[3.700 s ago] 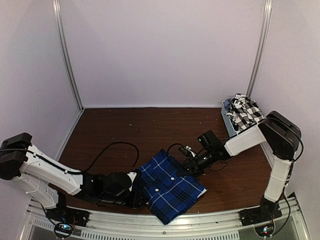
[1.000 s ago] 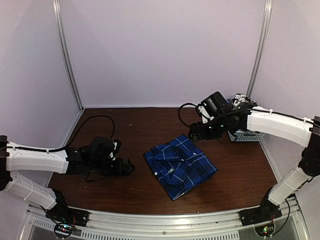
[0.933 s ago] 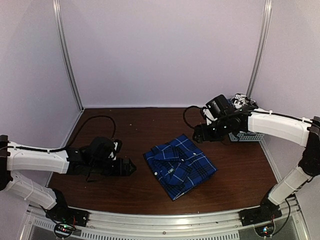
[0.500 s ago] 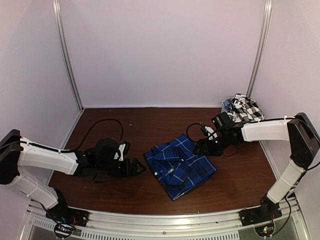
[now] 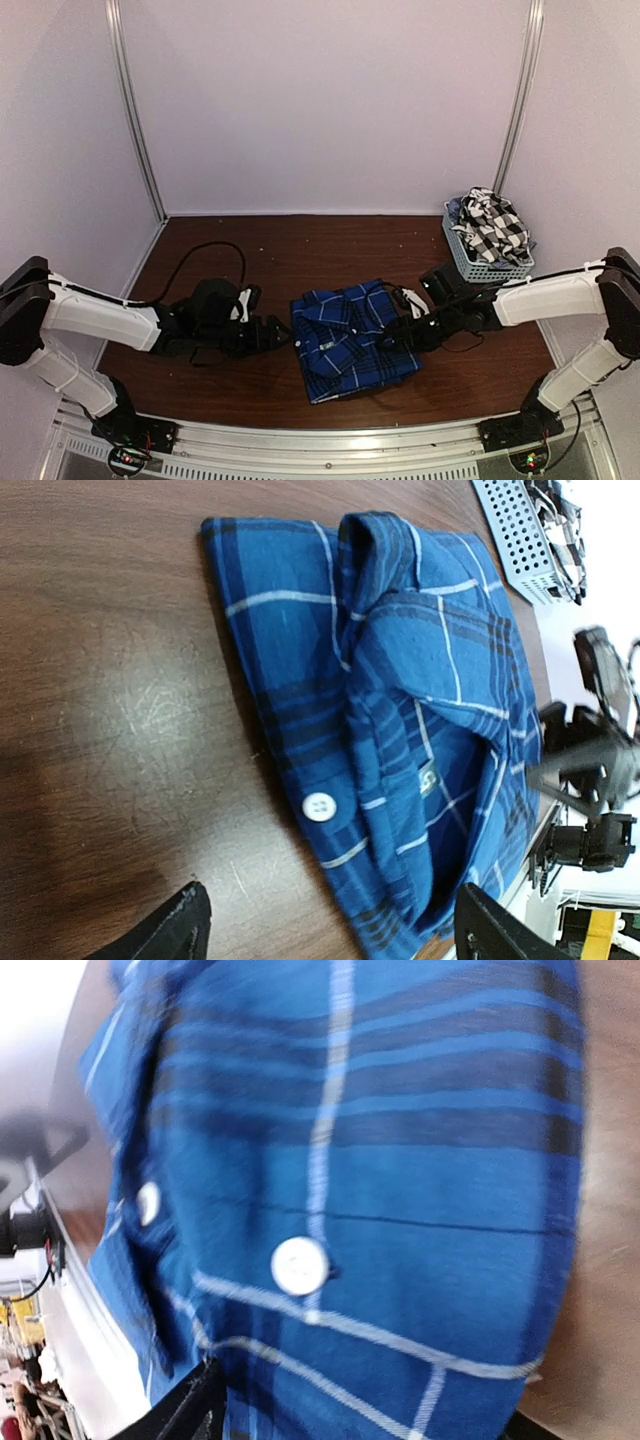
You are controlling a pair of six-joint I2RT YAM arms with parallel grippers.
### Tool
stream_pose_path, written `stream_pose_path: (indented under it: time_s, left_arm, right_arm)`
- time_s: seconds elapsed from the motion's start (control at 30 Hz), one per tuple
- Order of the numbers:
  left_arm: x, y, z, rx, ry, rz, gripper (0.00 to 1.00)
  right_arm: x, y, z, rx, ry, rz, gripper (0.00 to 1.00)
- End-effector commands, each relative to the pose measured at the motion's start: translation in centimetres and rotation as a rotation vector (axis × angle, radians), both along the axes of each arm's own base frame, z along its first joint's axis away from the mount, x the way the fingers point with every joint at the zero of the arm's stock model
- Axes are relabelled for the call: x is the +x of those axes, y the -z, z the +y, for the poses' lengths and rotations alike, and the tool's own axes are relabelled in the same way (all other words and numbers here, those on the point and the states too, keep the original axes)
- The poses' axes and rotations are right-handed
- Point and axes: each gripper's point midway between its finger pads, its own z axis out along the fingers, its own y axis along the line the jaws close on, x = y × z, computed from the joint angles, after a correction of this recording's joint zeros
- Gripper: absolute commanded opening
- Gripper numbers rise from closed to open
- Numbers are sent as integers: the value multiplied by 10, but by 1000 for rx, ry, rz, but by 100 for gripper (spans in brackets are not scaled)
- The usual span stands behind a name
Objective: Fold and stack the long sleeve shirts
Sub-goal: Rotate the square-folded shirt at the center of the board.
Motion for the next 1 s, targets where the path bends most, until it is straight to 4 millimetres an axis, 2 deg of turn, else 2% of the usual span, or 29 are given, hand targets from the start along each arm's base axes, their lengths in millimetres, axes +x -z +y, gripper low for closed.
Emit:
stream_pose_path:
  time_s: [0.0,0.17,0.3,0.43,0.63,0.8,0.97]
  left_arm:
    - [6,-6,9,-3,-61,-11,85]
    - [3,-5,35,74,-130,-15,86]
    - [0,-5,62,138,-193,-32,86]
    - [-5,-5,74,168,-211,-30,86]
    - [-20,-2,84,148,-215,5,86]
    - [-37,1,82,114,-207,36,86]
    - [-58,15,71,135,-187,84,86]
  right_arm:
    - [-22,-23,39,94,2,-38,72]
    - [-59,-36,99,157,-99,-40,72]
    - [-81,-28,131,103,-203,-48,73]
    - [-82,-14,116,-10,-214,-67,74]
    - [-61,-33,75,-156,-165,-155,76]
    - [-23,-56,48,-206,-109,-231,78]
    - [24,-66,42,-216,-101,-272,79]
